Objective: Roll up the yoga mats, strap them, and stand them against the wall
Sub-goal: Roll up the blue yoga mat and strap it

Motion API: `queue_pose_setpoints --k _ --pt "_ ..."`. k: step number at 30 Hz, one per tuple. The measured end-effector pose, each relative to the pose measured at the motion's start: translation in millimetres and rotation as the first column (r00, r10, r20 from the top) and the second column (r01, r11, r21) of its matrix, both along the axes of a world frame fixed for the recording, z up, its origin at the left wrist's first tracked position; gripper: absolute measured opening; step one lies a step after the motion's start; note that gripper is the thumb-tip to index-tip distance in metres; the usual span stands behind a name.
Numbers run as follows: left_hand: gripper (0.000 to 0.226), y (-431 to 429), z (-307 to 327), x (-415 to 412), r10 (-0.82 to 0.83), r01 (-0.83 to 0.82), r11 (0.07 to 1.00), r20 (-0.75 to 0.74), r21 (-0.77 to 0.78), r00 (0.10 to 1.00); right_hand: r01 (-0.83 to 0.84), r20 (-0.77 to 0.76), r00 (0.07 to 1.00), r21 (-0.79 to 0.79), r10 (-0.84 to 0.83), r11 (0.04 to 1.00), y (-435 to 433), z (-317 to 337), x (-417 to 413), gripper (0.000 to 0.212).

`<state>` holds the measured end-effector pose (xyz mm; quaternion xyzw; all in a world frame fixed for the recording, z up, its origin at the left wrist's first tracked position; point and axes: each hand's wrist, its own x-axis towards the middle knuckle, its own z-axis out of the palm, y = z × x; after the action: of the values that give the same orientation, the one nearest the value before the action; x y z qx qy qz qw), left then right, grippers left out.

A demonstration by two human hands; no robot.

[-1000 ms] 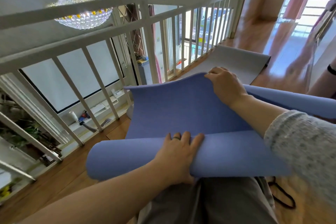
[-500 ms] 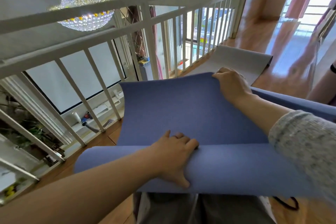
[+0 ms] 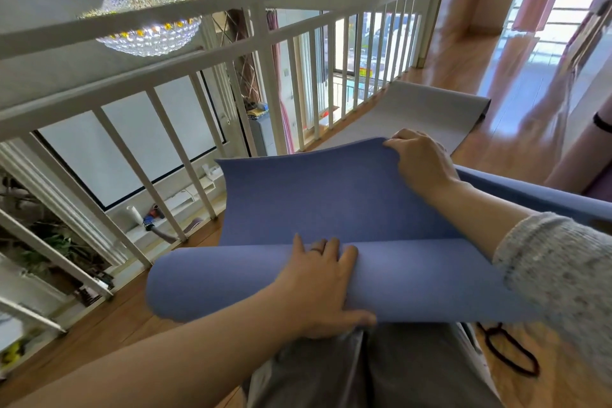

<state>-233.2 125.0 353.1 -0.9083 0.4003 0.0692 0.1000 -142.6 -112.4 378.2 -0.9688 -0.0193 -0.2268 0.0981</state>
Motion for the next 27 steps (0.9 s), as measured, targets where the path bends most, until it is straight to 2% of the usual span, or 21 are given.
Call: queue_pose_setpoints --k 2,4,7,9,14,20,23,27 --pt "0.100 -3.4 -6.7 1.6 0.015 -0.016 1.000 0.034 0.017 0.999 -0.005 0.045 0.999 0.033 0.004 0.999 -0.4 0.1 -0.8 0.035" --pt "0.095 -2.9 -7.3 10.2 0.010 -0.009 1.000 0.065 -0.028 0.998 -0.009 0.088 0.996 0.066 0.003 0.998 -1.3 4.6 0.0 0.033" --pt "0.087 1.7 7.7 19.2 -0.020 0.022 0.998 0.031 -0.067 0.999 -0.026 0.128 0.992 0.076 0.017 0.997 -3.0 14.7 0.8 0.032" --pt "0.085 5.9 19.8 20.7 -0.042 0.041 0.997 -0.027 -0.059 0.999 -0.037 0.123 0.992 0.080 0.027 0.996 -0.2 15.9 -0.3 0.032" --pt "0.082 18.3 26.0 22.5 -0.025 0.031 0.999 -0.285 0.016 0.958 -0.053 0.022 0.998 0.145 0.051 0.988 21.6 -7.9 -10.1 0.037" --pt "0.087 10.8 24.9 23.6 -0.094 0.101 0.994 -0.177 0.033 0.980 0.039 0.071 0.996 0.106 -0.047 0.994 15.1 -24.2 -20.0 0.027" --pt "0.089 11.2 27.7 24.2 -0.099 0.099 0.995 -0.154 -0.006 0.983 0.029 0.106 0.994 0.081 -0.038 0.996 17.0 -23.0 -21.1 0.024" --pt "0.069 12.3 29.8 21.2 -0.080 0.080 0.997 -0.127 -0.004 0.989 0.032 0.136 0.990 0.068 -0.041 0.997 20.5 -24.1 -24.5 0.021"
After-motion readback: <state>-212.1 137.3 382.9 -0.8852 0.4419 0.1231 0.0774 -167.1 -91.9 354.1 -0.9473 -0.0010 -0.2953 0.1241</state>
